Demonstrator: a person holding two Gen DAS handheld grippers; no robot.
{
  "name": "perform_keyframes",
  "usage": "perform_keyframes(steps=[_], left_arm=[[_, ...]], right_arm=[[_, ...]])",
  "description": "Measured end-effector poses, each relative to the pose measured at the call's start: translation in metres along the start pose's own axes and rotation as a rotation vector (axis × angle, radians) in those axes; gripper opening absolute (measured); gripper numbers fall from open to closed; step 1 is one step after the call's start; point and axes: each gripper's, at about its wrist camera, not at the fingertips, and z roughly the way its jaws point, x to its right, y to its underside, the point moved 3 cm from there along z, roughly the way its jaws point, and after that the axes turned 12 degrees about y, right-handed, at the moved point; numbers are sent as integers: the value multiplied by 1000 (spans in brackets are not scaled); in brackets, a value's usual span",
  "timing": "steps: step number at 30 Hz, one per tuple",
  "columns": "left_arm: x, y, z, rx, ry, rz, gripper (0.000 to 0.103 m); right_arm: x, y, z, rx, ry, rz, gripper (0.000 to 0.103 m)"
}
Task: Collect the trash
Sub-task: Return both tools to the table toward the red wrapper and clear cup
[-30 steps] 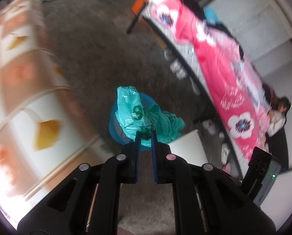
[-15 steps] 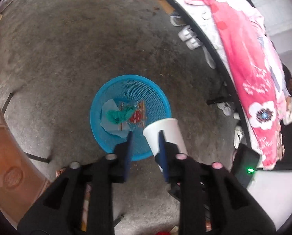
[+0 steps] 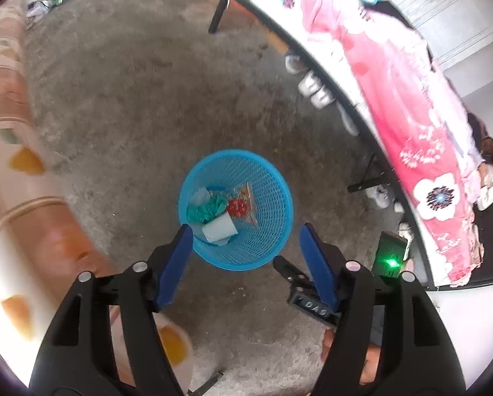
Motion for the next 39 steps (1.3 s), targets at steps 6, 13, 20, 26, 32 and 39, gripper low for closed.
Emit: perform_keyframes(steps=[6,13,20,26,32,39], left_arm=[[-10,23,-102,119,-18,41,70],[-49,59,-243,330,-64,8,71],[-123,94,-377,554,-147,-114,71],[-230,100,-426,568,-160,-335,69],[-298,90,-418,519,-95,-448,56],[-326,52,-381,422,-73,-454,53]], right_arm=[[-40,-2,-75,134,-51,-127,80],[-126,2,-155,254,-183,-291,80],[-234,21,-195,295,-289,-471,80],[-334,38,-214,308,-345,-625,80],[-422,68,-211,301,-330,-772,80],[-482,83,-186,308,-238,-872,80]])
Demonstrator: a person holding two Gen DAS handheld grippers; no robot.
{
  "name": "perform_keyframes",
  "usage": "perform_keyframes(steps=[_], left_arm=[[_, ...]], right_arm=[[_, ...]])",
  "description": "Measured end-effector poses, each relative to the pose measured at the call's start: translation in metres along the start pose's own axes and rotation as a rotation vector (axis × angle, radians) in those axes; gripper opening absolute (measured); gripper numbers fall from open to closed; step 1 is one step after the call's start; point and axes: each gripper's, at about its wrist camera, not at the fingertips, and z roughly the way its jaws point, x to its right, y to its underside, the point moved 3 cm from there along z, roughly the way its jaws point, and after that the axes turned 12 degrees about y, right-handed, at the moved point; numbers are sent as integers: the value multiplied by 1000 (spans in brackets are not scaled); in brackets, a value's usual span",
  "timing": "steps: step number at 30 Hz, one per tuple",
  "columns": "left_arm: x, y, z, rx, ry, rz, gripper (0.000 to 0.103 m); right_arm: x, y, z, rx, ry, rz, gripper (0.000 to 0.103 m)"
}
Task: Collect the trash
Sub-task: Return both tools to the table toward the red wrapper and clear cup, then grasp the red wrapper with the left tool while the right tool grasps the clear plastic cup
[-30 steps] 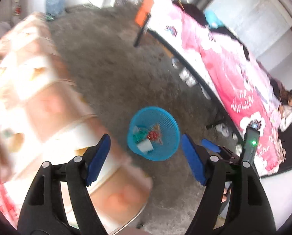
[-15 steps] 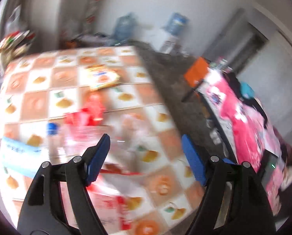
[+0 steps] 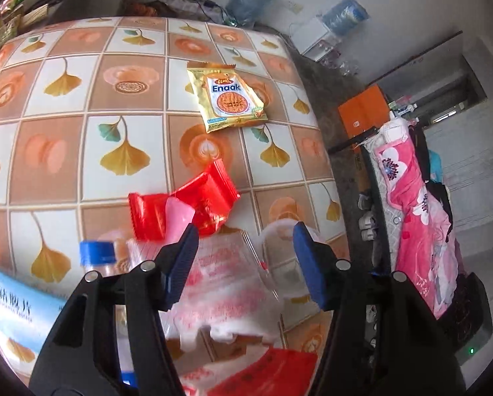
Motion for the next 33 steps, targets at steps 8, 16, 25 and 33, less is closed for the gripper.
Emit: perform_keyframes(steps=[8,16,25,33], left_arm=[[-20,-24,44,-72,-48,-42,30],[-37,-33,55,-98,-53,-102,17],[-44,-33,50,-69,-51,-103,0],[-39,-36,41,-38,-29,-59,0]], right_arm=[[-11,-17,39,-31,79,-9,80],[-8,-21,55,-59,79,11,63],[-2,-17,58,-69,64,37,48],[11,-15,53,-74,42,76,30]])
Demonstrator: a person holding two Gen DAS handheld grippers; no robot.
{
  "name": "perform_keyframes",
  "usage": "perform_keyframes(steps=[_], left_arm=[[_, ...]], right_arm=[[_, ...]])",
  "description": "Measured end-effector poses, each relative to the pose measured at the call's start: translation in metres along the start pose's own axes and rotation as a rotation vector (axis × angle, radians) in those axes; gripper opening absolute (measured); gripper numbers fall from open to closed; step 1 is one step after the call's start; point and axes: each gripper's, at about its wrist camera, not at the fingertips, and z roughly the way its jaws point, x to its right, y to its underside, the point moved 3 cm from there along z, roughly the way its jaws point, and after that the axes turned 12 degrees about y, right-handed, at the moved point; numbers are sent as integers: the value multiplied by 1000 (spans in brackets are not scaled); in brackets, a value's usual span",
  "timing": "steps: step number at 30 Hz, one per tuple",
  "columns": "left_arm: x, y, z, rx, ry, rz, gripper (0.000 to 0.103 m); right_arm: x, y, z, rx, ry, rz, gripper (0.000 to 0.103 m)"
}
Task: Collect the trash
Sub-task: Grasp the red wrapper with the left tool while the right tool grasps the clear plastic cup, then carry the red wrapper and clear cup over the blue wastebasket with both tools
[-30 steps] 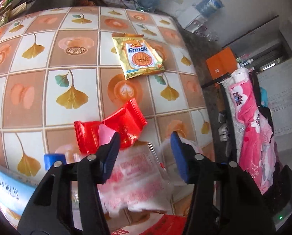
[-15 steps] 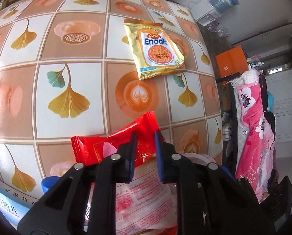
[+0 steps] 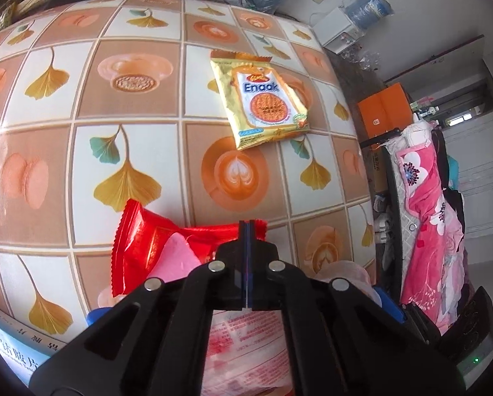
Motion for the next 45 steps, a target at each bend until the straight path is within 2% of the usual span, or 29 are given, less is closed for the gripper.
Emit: perform_keyframes(steps=[2,3,4,6,7,9,11,13,15,19,25,36,45], left_arm=[[2,-2,2,-21,3,-4,17],[4,-3,4,-39,-18,-8,39],[5,-3,6,-44,-50,-5,49],[8,-4,11,-51,-118,27,49],[10,-5,15,-60,-164,52,49],[10,-6,19,-70,-190,60,49],[6,-7,23,-75,-209,56,44],[5,-6,25,-80,-214,70,27],[2,-5,26,-84,-217,73,17],[-3,-4,21,-66,-208,68,7],[-1,-3,0,-5,-173,67,1],[18,14,-67,153,-147,112,0],[65,59,-133,244,-100,225,0]], right_arm=[[2,1,-1,1,-4,3,30],[4,1,-1,1,-5,6,29],[6,2,-1,0,-5,8,29],[7,2,0,-1,-6,13,29],[8,2,1,-2,-8,16,28],[9,3,2,-4,-11,20,27],[11,4,4,-6,-13,23,26],[11,5,5,-9,-20,27,24],[12,6,5,-8,-21,27,22],[16,7,6,-9,-28,37,17],[20,8,2,5,-35,51,6],[30,10,-18,51,-38,80,6],[38,17,-65,128,-51,89,6]])
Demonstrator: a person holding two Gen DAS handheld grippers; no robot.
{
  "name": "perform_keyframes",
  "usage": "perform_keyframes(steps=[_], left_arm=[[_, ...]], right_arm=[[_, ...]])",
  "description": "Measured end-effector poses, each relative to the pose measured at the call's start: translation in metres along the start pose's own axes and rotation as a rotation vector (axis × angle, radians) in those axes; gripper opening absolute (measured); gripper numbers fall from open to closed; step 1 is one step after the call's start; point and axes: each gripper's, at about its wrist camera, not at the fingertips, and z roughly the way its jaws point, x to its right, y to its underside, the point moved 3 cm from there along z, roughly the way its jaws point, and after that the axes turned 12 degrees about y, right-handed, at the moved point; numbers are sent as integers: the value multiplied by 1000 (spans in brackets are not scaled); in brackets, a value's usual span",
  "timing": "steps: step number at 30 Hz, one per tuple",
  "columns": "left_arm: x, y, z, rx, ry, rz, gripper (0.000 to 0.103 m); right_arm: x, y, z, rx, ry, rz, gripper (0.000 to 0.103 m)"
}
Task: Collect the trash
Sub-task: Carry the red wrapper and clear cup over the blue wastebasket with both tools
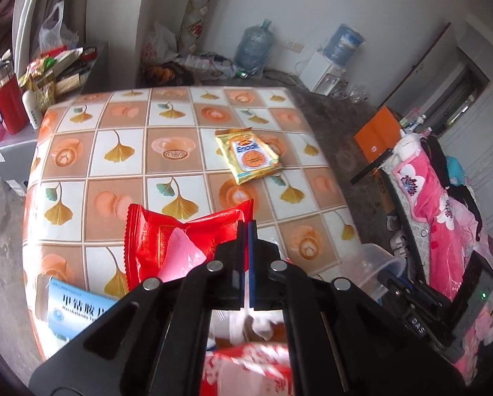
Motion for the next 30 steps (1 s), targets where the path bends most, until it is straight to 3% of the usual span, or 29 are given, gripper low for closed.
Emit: perform_keyframes(steps=[7,14,24,30], left_arm=[[64,39,-40,17,100,90,0],[153,90,-38,-38,236,208,0],[288,178,49,-273,436,335,0],[356,225,124,-421,487,396,0]], right_arm=[[20,16,-47,48,-29,26,6],[68,60,-101,78,-26,92,6],[182,139,-135,47,97,288,6],[261,188,-125,-9,199,445,6]])
